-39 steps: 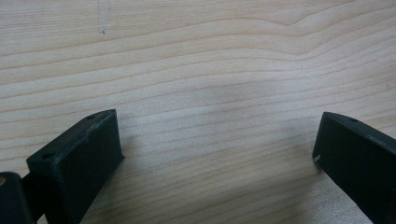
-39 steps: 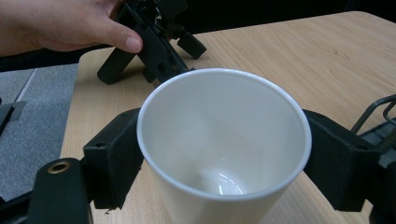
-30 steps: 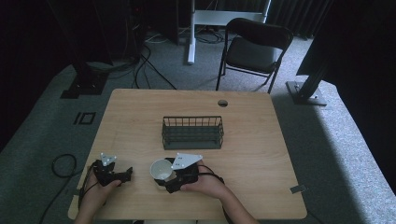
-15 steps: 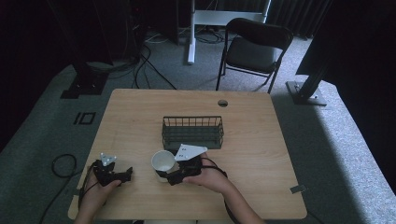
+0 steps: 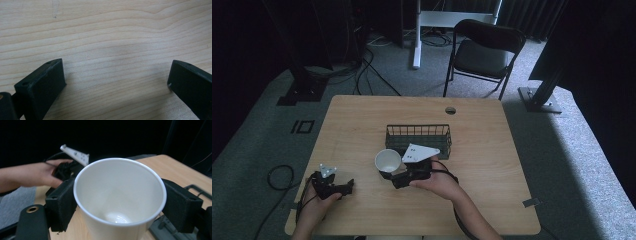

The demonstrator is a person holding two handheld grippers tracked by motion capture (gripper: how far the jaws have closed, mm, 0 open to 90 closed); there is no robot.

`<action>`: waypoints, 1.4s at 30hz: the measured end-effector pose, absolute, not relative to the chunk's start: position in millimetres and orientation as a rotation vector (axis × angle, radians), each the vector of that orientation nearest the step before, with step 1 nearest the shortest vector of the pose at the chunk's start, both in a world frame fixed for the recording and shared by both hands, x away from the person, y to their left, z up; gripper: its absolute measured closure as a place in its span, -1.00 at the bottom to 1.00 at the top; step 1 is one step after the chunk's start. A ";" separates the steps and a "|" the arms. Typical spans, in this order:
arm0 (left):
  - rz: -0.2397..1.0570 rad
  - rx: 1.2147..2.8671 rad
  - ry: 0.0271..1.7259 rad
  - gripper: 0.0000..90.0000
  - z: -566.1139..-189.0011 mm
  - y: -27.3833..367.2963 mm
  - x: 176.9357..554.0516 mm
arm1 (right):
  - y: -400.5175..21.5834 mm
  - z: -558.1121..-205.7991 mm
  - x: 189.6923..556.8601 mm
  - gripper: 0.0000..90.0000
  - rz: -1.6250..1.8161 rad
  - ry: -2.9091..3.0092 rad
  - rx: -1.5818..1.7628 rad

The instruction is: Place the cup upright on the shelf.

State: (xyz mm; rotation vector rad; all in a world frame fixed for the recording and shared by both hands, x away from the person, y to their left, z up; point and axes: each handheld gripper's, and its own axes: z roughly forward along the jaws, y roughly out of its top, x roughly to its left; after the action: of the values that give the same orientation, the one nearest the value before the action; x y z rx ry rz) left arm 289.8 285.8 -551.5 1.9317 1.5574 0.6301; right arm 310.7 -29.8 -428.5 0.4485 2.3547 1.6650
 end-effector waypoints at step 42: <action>0.630 1.929 1.558 -0.97 -551.7 285.7 289.8 | -107.7 -423.7 391.6 -0.57 1.413 1.875 1.049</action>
State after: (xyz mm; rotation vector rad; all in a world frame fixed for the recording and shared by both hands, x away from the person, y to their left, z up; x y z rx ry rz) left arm 289.8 285.7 -551.7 1.9294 1.5580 0.6304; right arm 391.6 -107.7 -423.7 1.0486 1.8754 1.4129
